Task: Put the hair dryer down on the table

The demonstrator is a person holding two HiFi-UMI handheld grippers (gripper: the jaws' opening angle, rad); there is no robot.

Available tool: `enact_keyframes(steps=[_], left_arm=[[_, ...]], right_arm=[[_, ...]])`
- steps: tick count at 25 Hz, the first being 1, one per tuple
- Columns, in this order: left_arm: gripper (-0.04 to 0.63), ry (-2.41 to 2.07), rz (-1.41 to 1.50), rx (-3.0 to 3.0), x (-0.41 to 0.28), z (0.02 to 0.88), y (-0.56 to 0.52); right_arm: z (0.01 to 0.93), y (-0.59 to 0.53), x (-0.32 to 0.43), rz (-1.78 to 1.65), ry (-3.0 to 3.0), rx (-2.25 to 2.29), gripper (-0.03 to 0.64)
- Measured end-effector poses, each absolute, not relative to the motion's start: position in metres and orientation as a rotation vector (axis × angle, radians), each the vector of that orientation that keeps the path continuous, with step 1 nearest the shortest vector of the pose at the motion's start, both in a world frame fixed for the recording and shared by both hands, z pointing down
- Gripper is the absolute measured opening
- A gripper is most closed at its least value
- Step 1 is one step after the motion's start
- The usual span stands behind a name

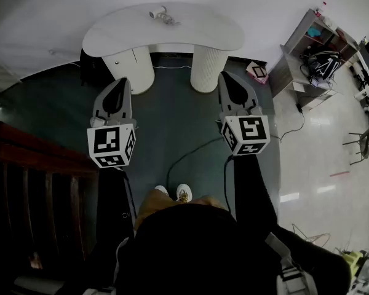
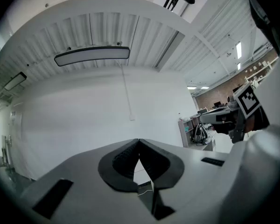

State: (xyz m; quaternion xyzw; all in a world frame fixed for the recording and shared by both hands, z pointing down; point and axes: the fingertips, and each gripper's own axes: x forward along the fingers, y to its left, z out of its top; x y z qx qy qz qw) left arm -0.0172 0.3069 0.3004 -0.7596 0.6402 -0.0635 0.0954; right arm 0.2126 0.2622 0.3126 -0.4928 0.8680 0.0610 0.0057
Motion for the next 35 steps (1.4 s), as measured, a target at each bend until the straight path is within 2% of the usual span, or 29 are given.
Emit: enact_keyframes(steps=[10,35], left_arm=[[0.015,1.887,-0.069,-2.299,-0.011,0.287,0.317],[0.015,1.859,-0.113,-2.237,-0.008,0.286,0.315]], right_arm=[[0.301,0.275,0.200,0.212,2.716,-1.466,0.025],[0.307,0.271,0.189,0.196,2.739,-1.446,0.025]])
